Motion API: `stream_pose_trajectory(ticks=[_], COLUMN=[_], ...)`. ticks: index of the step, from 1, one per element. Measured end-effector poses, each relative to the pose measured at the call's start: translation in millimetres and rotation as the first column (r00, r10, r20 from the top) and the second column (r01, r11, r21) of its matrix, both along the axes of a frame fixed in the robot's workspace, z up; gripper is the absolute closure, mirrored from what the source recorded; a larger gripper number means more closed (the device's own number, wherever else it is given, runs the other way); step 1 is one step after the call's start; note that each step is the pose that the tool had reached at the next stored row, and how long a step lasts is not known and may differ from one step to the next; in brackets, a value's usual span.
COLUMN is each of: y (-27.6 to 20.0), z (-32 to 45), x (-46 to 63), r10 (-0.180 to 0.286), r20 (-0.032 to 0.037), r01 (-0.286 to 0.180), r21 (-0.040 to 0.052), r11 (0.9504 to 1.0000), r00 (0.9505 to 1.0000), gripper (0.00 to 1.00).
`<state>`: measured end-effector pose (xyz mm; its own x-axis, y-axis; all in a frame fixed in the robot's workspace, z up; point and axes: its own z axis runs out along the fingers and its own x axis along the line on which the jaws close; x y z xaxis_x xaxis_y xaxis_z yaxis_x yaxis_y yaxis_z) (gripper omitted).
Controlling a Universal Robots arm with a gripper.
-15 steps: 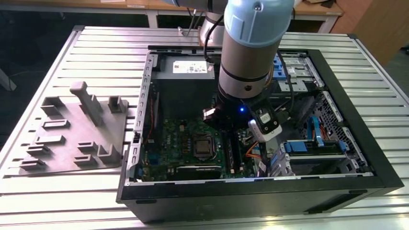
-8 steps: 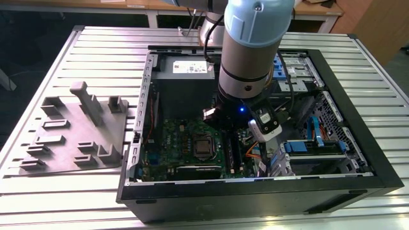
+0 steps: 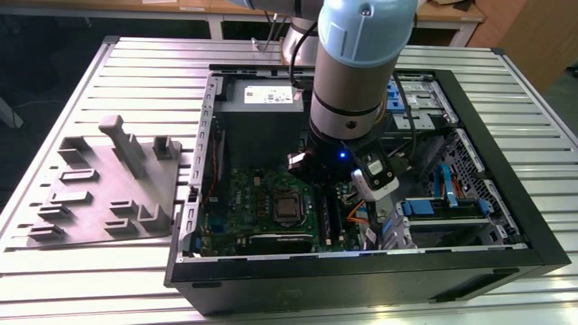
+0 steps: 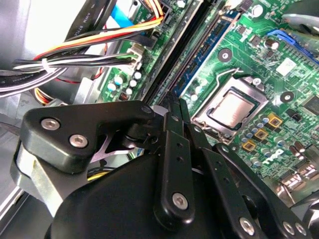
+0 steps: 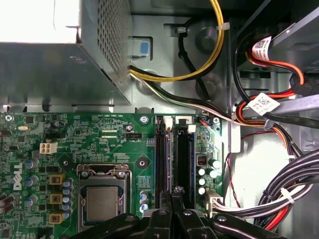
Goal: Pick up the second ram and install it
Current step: 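Insert the second ram into the second slot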
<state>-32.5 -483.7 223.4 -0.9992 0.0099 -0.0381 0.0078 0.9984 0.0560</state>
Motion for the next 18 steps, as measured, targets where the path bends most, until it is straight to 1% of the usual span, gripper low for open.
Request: stream_pose_trajectory(ticks=[8,13,18], y=[-0.1,0.0,0.0], z=[-1.2,-4.9,-5.7], x=[0.0,0.0,0.0], r10=[0.000,0.000,0.000], r20=[-0.0002,-0.0001,-0.0002], r01=[0.000,0.000,0.000], r21=[-0.0005,0.0006,0.0008], r11=[1.0000,1.0000,1.0000], r00=[1.0000,1.0000,1.0000], gripper=[0.89,0.89,0.89])
